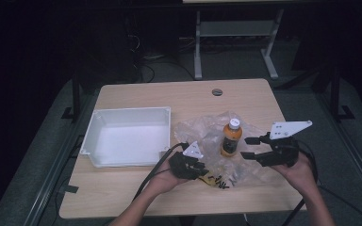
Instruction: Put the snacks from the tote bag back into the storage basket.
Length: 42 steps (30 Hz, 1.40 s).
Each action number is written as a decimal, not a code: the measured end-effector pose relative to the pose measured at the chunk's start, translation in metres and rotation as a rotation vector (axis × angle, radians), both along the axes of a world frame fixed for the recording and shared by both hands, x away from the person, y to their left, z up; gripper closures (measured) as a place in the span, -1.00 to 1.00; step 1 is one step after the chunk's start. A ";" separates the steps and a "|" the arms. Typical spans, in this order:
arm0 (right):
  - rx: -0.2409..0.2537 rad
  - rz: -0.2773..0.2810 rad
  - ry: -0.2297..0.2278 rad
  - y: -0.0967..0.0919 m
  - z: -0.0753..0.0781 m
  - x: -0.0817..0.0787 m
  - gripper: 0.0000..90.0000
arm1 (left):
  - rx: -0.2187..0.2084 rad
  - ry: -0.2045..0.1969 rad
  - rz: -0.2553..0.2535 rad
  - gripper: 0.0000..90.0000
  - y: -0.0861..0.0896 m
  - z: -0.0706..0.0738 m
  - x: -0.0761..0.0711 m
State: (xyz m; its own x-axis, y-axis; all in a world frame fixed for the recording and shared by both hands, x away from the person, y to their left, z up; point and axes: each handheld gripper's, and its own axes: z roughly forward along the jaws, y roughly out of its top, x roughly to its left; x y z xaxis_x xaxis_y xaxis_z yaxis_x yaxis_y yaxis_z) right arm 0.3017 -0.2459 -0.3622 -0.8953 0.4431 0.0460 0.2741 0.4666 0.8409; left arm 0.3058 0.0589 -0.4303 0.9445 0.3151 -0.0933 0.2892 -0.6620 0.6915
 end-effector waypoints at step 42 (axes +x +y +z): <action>-0.141 0.180 0.134 0.071 -0.073 0.004 0.99 | -0.138 -0.048 -0.036 -0.18 -0.003 0.083 0.018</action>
